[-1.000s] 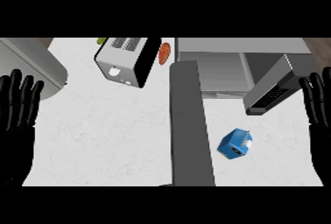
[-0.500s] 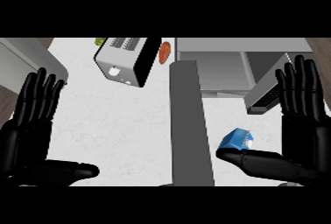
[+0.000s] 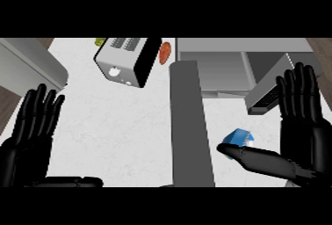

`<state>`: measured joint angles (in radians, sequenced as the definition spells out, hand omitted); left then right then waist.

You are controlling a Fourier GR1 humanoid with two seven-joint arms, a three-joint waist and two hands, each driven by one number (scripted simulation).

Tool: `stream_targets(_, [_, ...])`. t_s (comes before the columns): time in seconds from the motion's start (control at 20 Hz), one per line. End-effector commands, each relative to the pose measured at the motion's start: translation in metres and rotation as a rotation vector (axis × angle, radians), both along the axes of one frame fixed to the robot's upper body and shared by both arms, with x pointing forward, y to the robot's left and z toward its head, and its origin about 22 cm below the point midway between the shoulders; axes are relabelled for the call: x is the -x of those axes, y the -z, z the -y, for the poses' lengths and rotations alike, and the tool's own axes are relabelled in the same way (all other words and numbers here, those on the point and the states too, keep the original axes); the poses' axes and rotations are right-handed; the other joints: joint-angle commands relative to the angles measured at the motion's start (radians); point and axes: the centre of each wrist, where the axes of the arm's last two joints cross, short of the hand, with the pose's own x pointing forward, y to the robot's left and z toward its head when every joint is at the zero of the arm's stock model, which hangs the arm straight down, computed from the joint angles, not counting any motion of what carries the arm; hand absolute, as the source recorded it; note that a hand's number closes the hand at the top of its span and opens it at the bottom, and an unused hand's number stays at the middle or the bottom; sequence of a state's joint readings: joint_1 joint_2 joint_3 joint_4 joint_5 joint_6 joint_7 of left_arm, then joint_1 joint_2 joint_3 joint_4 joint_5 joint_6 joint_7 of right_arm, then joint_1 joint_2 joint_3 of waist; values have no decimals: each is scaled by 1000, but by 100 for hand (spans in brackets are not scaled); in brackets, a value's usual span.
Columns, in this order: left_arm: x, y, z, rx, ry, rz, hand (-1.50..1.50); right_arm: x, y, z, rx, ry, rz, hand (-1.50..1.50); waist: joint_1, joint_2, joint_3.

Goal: Pick up the milk, place it into the microwave and close the microwave

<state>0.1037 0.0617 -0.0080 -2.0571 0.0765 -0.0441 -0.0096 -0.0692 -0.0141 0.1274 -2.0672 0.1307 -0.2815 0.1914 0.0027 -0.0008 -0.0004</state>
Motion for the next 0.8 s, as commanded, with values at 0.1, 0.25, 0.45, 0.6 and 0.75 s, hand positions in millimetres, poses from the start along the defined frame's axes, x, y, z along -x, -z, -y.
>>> stream_targets(0.1, [3, 0, -4, 11, 9, -5, -150, 6, 37, 9, 30, 15, -71, -150, -3, 1, 1])
stream_targets(0.25, [30, -2, 10, -1, 17, -1, -150, 1, 35, -12, 11, 42, -78, -150, 1, 0, 0])
stream_targets(0.45, [30, -3, 5, -3, 9, -5, -150, 12, 84, 11, 41, 56, -142, -150, -1, 0, 1])
stream_targets(0.6, [44, -4, 0, -2, 17, -13, -150, 17, 106, 14, 45, 74, -159, -150, 2, 0, 1])
stream_targets(0.75, [43, -4, -5, -18, 11, 12, -150, 31, 117, 5, 51, 77, -168, -150, -1, 0, 1])
